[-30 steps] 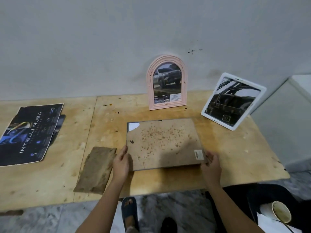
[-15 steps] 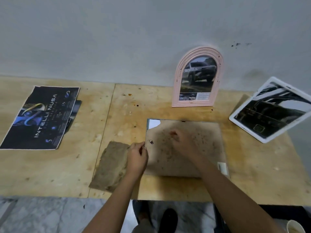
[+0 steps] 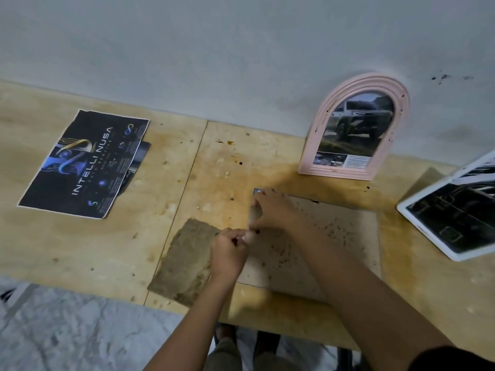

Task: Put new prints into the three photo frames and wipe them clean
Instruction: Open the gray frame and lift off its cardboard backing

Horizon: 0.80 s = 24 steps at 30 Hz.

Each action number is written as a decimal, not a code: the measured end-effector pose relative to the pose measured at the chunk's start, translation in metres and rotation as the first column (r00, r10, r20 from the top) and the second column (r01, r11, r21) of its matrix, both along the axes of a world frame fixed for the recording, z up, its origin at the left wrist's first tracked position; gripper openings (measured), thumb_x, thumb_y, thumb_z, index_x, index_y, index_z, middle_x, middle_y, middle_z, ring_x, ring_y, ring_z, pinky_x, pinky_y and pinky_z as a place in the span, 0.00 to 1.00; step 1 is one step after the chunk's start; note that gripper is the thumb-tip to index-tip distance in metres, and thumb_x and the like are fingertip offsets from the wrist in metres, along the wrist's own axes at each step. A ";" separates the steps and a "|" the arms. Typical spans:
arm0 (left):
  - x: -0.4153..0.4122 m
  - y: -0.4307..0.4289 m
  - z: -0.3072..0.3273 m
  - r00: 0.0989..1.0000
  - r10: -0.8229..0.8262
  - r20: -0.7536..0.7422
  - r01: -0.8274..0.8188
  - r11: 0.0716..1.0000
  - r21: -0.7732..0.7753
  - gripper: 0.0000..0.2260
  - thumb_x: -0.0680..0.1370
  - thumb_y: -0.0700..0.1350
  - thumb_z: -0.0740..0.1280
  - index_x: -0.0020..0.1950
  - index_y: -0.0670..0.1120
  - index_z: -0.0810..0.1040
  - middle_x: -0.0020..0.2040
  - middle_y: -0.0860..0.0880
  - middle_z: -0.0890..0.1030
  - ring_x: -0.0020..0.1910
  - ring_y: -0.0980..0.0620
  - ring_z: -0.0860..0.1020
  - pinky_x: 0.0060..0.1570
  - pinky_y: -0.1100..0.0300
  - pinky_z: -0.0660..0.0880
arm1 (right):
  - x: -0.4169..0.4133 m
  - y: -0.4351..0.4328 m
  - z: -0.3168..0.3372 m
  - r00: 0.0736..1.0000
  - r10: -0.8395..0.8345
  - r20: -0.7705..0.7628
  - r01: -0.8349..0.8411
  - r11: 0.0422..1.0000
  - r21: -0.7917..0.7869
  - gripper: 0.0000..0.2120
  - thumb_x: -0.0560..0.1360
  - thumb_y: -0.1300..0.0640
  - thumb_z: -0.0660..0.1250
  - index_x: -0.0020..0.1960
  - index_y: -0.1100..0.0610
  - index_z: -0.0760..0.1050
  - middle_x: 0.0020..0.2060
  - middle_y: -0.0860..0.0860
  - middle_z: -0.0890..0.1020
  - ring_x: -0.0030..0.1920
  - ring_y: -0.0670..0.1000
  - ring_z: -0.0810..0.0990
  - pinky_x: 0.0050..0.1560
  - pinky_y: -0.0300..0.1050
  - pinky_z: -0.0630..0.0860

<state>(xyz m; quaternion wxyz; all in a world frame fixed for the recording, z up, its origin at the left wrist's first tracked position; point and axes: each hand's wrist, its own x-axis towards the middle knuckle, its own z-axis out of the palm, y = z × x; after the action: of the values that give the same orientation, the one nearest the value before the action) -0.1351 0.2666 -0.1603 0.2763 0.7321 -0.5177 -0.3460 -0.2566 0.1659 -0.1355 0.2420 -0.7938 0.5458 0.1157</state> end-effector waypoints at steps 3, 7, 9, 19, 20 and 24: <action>-0.003 0.004 0.003 0.993 0.083 -0.083 -0.081 0.996 0.029 0.10 0.74 0.34 0.66 0.44 0.46 0.84 0.41 0.53 0.79 0.38 0.57 0.73 0.39 0.63 0.67 | 0.000 -0.007 0.004 0.999 0.047 -0.025 -0.046 0.998 0.033 0.26 0.66 0.43 0.71 0.58 0.55 0.69 0.59 0.54 0.70 0.61 0.57 0.65 0.58 0.51 0.64; -0.001 0.006 -0.012 0.973 0.144 -0.182 -0.138 0.990 0.041 0.07 0.75 0.37 0.68 0.49 0.44 0.84 0.45 0.48 0.82 0.43 0.55 0.76 0.40 0.71 0.68 | 0.001 -0.013 0.004 0.996 0.060 0.060 -0.065 0.995 0.075 0.22 0.68 0.46 0.72 0.55 0.57 0.71 0.57 0.54 0.71 0.58 0.56 0.66 0.55 0.46 0.63; -0.002 0.009 -0.015 0.968 0.147 -0.206 -0.146 0.989 0.021 0.07 0.75 0.36 0.67 0.50 0.43 0.84 0.43 0.49 0.80 0.43 0.56 0.76 0.39 0.76 0.67 | -0.001 -0.017 0.005 0.994 0.076 0.072 -0.084 0.991 0.104 0.21 0.69 0.48 0.71 0.56 0.57 0.71 0.57 0.55 0.72 0.57 0.54 0.66 0.56 0.45 0.63; -0.002 0.021 -0.020 0.982 0.069 -0.177 -0.071 0.997 -0.005 0.10 0.79 0.44 0.62 0.56 0.47 0.81 0.49 0.51 0.78 0.47 0.67 0.73 0.43 0.79 0.65 | 0.006 -0.038 0.004 0.993 0.117 0.028 -0.120 0.964 0.236 0.16 0.66 0.51 0.73 0.36 0.50 0.63 0.48 0.51 0.75 0.55 0.55 0.68 0.58 0.50 0.69; -0.002 0.022 -0.020 0.979 0.067 -0.194 -0.068 0.998 0.002 0.11 0.80 0.45 0.61 0.56 0.47 0.81 0.49 0.52 0.78 0.48 0.67 0.73 0.43 0.78 0.65 | 0.005 -0.039 0.006 0.994 0.103 0.040 -0.110 0.962 0.251 0.16 0.66 0.52 0.73 0.36 0.50 0.64 0.47 0.51 0.75 0.54 0.54 0.68 0.54 0.49 0.70; 0.002 0.019 -0.018 0.968 0.050 -0.245 -0.050 0.999 0.006 0.10 0.80 0.44 0.61 0.55 0.49 0.82 0.48 0.52 0.78 0.47 0.65 0.74 0.45 0.71 0.68 | 0.000 -0.041 0.013 0.995 0.079 0.056 -0.090 0.970 0.228 0.13 0.66 0.51 0.73 0.37 0.51 0.68 0.44 0.48 0.75 0.51 0.50 0.70 0.53 0.50 0.64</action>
<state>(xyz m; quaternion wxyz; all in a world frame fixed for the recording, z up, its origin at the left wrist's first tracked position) -0.1333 0.2860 -0.1785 0.3469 0.6965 -0.4610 -0.4267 -0.2567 0.1250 -0.1223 0.3398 -0.7855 0.4886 0.1698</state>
